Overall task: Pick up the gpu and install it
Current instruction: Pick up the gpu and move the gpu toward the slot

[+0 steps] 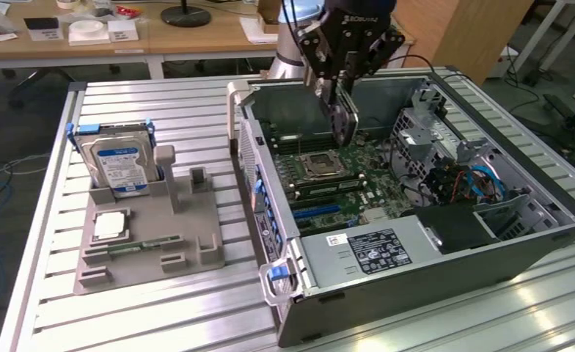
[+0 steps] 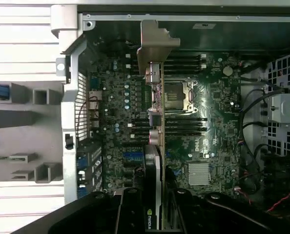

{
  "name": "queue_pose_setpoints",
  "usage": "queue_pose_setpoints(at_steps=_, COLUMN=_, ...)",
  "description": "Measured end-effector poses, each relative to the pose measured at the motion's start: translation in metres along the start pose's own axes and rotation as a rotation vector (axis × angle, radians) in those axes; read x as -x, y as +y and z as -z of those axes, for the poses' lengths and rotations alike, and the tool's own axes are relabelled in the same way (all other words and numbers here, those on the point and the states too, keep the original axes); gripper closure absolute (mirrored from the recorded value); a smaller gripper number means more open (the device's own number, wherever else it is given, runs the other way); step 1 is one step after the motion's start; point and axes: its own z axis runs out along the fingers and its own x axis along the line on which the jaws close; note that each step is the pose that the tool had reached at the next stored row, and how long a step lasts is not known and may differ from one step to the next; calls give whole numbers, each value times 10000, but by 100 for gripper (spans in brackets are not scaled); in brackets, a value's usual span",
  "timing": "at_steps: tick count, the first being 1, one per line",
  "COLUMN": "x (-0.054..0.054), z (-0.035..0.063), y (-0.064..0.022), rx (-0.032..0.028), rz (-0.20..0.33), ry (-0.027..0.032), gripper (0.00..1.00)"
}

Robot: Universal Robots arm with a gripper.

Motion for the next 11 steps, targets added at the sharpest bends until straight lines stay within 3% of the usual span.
queue_pose_setpoints(at_steps=11, x=441, z=-12, y=15, rx=11, rz=0, ry=0, gripper=73)
